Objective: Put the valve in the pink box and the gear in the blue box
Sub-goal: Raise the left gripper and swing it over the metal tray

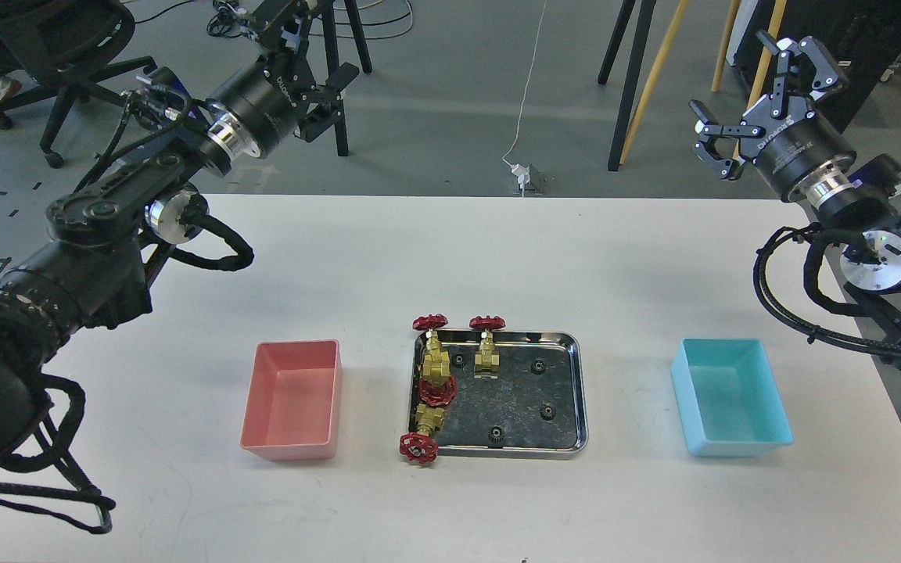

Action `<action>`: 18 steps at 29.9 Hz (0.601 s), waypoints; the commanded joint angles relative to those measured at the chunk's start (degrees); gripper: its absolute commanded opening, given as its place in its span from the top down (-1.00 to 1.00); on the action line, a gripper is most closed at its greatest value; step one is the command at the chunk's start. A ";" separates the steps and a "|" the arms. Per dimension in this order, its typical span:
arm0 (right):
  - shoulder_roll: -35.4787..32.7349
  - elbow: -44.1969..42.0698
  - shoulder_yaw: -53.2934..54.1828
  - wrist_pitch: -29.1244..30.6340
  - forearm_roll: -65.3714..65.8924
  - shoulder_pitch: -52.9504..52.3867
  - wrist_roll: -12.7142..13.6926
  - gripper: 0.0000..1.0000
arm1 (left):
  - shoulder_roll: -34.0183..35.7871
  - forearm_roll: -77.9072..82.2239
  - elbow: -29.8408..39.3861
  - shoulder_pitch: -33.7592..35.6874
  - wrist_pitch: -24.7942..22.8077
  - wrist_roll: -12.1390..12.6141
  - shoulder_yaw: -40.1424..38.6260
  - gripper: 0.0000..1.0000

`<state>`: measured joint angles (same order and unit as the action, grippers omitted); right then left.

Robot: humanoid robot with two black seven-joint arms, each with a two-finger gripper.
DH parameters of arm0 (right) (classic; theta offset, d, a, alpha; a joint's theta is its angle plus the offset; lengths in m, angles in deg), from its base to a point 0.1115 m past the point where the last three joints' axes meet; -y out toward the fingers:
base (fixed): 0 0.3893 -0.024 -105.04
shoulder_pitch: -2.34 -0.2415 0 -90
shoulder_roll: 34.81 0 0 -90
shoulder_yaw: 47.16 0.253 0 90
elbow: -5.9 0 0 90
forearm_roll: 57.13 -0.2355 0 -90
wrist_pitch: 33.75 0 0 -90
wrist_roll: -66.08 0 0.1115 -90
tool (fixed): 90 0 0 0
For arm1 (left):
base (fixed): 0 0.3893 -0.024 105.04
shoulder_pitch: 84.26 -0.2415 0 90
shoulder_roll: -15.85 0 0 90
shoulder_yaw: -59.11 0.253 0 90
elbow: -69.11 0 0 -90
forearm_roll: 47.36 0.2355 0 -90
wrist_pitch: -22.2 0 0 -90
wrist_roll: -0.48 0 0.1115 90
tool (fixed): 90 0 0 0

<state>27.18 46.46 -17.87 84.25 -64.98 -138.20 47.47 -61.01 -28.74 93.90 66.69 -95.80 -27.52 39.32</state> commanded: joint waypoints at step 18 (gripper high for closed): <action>-0.21 -0.30 0.68 0.00 -0.50 -0.25 -0.11 -0.99 | 0.82 -1.33 9.73 -0.76 0.00 0.00 -6.32 -0.99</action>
<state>26.95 46.25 -17.35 84.25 -65.29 -138.51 47.42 -62.40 -33.01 98.13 64.46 -95.79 -27.52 32.61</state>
